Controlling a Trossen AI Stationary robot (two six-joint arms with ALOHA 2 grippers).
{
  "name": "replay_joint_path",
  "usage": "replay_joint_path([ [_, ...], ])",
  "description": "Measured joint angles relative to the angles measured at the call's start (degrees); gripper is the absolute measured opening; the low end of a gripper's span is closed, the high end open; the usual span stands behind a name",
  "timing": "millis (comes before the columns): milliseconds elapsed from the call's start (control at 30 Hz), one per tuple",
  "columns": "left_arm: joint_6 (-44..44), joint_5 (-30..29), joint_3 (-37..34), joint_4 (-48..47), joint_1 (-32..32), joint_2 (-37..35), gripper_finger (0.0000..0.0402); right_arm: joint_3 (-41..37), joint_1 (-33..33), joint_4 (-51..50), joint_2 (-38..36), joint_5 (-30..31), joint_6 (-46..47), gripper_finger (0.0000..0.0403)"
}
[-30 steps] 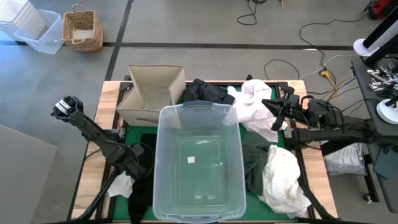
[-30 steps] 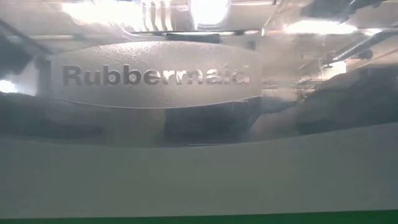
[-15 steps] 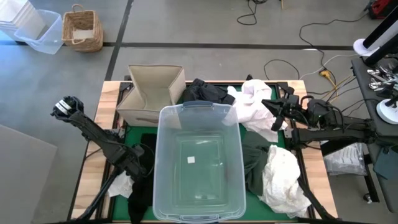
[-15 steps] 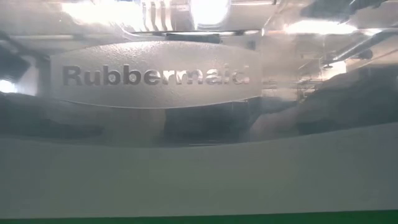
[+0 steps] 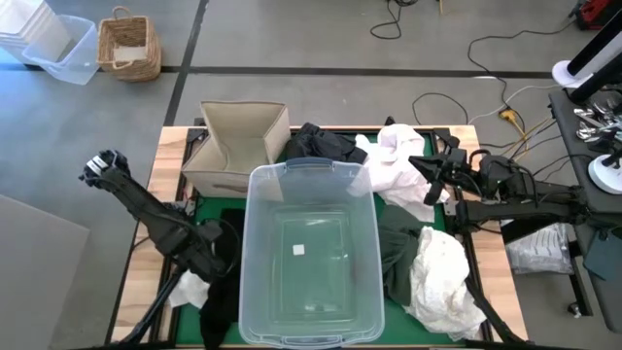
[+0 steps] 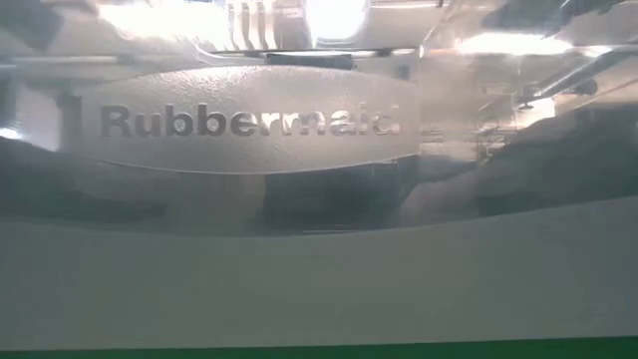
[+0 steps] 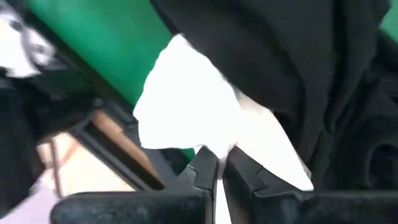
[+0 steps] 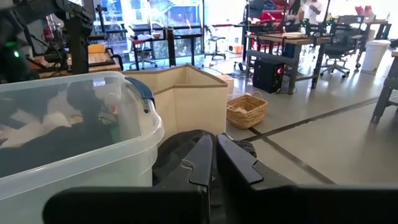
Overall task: Sort clothes
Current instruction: Put the white pants into the laundry organizer
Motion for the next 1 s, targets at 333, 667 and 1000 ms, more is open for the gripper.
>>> replay_joint_path([
  [333, 1.51, -13.44, 14.07, -9.44, -1.14, 0.00, 0.0000, -0.01, 0.00, -0.46, 0.00, -0.02, 0.52, 0.0013],
  [667, 8.60, -23.93, 21.31, -9.44, -1.34, 0.15, 0.0000, -0.01, 0.00, -0.70, 0.00, -0.02, 0.37, 0.0013],
  [1000, 17.32, -36.06, 25.81, -9.42, -1.33, 0.11, 0.0000, -0.01, 0.00, -0.72, 0.00, 0.00, 0.37, 0.0013],
])
